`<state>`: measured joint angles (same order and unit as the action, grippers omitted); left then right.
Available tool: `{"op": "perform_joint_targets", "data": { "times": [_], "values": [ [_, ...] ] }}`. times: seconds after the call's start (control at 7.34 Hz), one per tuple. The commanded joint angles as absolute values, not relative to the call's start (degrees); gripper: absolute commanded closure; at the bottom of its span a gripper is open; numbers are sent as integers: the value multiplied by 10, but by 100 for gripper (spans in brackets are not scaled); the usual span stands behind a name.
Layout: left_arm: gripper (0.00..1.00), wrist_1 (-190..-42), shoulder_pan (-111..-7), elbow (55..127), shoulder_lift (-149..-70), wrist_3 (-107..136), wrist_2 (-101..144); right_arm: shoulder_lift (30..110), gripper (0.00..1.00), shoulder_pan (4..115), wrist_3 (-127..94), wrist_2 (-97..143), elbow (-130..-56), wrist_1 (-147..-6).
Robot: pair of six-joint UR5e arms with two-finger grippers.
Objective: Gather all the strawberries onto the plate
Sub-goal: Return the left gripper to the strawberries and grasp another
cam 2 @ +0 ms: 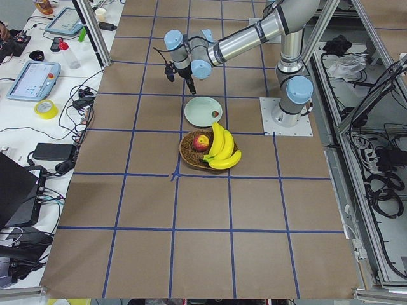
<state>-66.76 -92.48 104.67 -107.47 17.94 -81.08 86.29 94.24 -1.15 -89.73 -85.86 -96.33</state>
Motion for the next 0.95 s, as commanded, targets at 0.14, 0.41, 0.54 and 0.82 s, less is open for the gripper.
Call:
{"op": "perform_joint_targets", "data": {
  "times": [0.14,0.41,0.54,0.82],
  "values": [
    [0,-560,-1004,1093,-1092,211,-758,882,0,942,-11,-894,-853,-857],
    [0,-515,-1005,1143,-1104,209,-758,884,0,942,-11,-894,-855,-853],
    [0,-515,-1005,1146,-1113,210,-758,888,0,943,-11,-895,-861,-845],
    [62,-515,-1006,1145,-1118,211,-756,888,0,942,-11,-898,-866,-884]
  ]
}}
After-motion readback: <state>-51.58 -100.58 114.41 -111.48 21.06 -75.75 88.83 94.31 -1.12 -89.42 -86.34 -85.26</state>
